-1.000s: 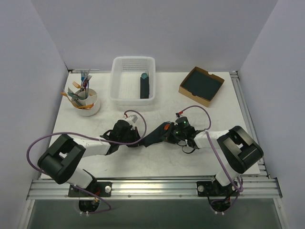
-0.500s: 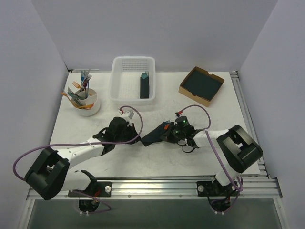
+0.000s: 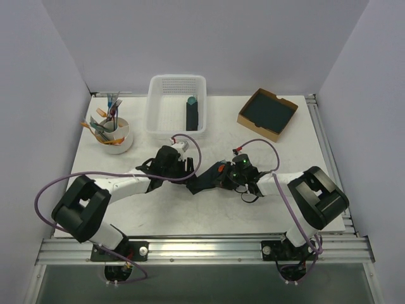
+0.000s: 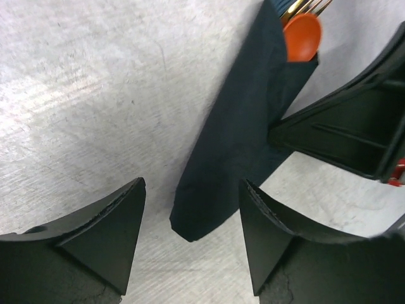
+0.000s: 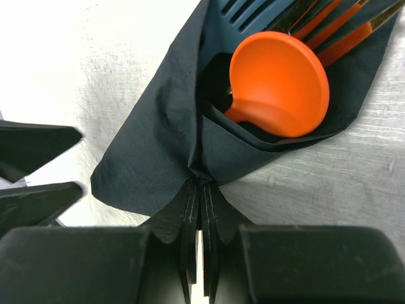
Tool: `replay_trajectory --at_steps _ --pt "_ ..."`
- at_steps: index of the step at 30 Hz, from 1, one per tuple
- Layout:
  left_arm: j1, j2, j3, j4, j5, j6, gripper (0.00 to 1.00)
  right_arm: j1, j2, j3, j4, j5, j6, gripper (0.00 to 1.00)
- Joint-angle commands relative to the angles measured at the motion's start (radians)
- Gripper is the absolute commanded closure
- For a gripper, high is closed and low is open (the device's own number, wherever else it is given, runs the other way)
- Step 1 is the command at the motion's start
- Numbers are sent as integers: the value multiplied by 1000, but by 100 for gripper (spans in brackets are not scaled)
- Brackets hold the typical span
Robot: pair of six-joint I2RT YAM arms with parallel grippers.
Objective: Place the utensils on the paper napkin and roll it up
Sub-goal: Roll the napkin at the center of the board.
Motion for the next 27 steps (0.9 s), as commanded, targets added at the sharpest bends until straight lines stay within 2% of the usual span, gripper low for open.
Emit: replay_trajectory --at_steps 1,9,18,27 --pt "3 46 41 7 38 54 31 -8 15 6 -112 59 -34 100" --pt "9 149 40 45 92 57 34 -8 15 -2 -109 61 -34 100" --pt "10 168 -37 89 141 19 62 -13 19 2 -119 72 -40 100" --pt "10 146 -123 135 163 -78 66 -23 16 -2 -132 92 -49 100"
